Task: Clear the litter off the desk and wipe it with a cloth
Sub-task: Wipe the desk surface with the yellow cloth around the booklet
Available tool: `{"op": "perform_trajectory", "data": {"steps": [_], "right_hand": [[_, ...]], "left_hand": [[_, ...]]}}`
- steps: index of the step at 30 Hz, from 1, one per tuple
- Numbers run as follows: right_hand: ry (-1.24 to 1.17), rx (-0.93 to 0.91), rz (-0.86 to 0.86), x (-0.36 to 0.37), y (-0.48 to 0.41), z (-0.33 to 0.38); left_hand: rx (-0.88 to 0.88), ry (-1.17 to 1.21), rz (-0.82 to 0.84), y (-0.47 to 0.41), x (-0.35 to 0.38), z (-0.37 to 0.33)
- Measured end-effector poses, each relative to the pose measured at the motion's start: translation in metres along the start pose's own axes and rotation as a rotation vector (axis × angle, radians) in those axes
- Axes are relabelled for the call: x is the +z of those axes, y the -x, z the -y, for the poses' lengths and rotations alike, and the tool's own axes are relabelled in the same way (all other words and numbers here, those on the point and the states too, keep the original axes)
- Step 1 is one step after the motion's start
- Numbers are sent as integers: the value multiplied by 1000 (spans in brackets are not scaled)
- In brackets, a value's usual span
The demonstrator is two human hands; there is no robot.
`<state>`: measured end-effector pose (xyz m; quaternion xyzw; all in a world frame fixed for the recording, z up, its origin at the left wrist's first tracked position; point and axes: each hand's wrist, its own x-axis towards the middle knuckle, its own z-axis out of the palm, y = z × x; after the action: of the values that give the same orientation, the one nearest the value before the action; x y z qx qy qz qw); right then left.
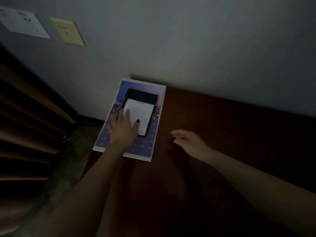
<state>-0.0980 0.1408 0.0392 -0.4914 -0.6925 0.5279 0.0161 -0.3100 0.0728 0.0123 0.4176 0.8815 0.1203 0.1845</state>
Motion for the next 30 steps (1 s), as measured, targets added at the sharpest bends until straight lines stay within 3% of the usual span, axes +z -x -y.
{"op": "perform_trajectory", "data": {"steps": [5,11,17,23,27,30], "right_hand": [[-11,-67,-176,-72,48,-42],[-62,-171,-353,-166,128,-128],[192,-185,-522,-276,198,-270],[194,28,-593,-382,293,-417],[176,105,-563,-423,349,-489],[299,100,-555,-426,383,-525]], "left_hand": [[475,49,125,45,9,-116],[662,66,227,128,47,-246],[664,24,271,206,135,-361],[556,82,434,290,243,-495],[611,-66,527,322,296,-555],[599,-154,515,326,322,-586]]}}
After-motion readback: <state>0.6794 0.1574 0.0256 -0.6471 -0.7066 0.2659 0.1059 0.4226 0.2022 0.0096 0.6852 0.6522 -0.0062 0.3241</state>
